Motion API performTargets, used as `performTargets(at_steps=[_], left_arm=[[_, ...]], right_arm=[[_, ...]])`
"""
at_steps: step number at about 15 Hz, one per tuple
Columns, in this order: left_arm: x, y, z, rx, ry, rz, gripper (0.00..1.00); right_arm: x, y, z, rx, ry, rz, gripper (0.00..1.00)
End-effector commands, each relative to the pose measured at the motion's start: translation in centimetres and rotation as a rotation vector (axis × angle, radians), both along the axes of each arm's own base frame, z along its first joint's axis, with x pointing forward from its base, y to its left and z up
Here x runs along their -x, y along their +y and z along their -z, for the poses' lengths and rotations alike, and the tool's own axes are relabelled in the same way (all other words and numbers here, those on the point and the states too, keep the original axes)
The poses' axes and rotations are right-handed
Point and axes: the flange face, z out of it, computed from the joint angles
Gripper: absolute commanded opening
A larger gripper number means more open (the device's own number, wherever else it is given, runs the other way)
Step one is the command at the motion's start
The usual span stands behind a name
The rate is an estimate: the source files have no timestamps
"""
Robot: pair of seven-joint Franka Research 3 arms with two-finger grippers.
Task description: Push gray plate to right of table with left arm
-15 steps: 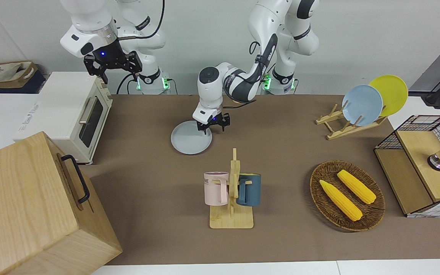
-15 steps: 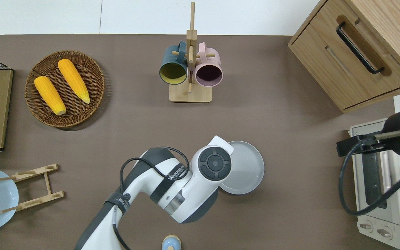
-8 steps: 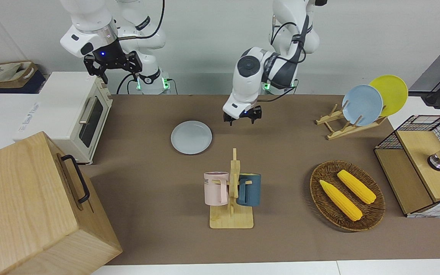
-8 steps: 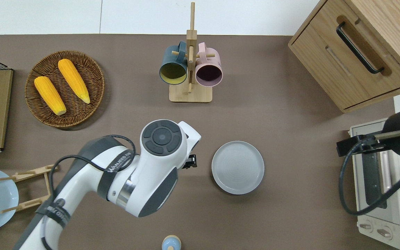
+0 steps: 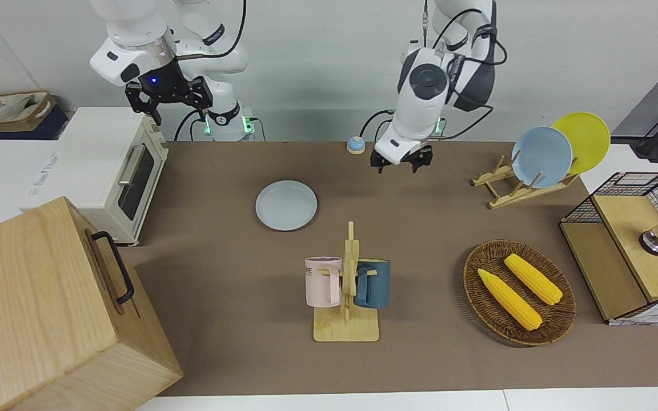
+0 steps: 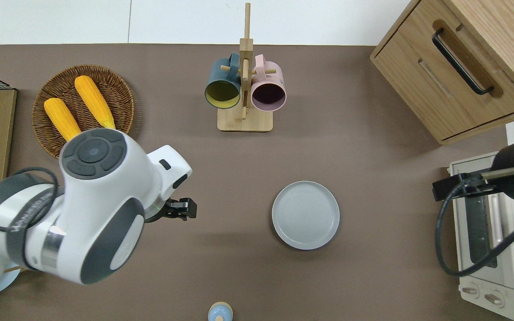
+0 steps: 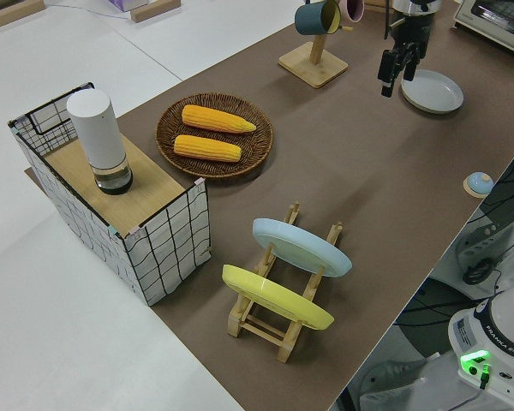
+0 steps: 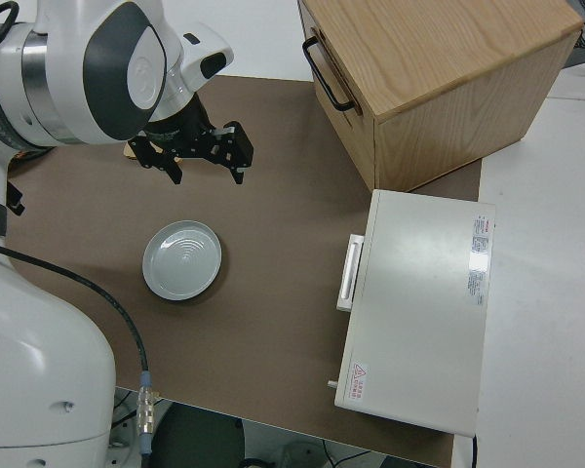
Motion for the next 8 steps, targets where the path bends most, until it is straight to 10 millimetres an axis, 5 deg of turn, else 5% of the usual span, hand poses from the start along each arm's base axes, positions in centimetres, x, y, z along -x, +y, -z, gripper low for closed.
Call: performTargets(at_steps=[1,8], left_arm=[[0.7,5.3,-3.4,0.039,0.002,0.035,0.99],[0.8,13.9,-8.0,0.091,-0.022,0.079,0.99]], right_arm=[[0.3,-0.1,-0.4,-0.002,0.004,0.014,0.983],[0.3,-0.2,-0.4,-0.002,0.004,0.015,0.983]])
